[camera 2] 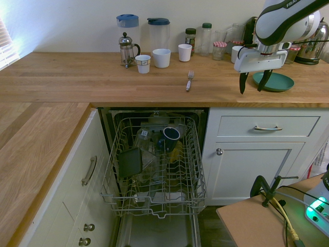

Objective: Put the fork in the dishwasher

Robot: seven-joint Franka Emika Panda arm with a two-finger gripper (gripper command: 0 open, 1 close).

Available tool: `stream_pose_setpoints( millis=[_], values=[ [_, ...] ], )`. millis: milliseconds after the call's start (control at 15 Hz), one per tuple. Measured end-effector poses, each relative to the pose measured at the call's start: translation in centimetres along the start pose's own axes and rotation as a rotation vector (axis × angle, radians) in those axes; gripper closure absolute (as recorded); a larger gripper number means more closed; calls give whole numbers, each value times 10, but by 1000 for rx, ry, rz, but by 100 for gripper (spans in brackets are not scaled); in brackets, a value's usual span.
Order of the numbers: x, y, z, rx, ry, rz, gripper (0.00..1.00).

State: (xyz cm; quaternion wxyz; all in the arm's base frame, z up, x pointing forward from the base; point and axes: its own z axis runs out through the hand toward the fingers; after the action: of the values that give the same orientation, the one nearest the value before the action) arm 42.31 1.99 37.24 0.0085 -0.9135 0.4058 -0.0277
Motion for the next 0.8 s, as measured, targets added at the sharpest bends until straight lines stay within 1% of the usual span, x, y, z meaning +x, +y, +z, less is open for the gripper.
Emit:
stream_pose_setpoints(
  millis=[200,400,800],
  values=[
    [2,-3,-3,6,3,1,0],
    [13,-24,-17,40,19,39,0],
    [14,-112,-34,130,50,207,0]
  ],
)
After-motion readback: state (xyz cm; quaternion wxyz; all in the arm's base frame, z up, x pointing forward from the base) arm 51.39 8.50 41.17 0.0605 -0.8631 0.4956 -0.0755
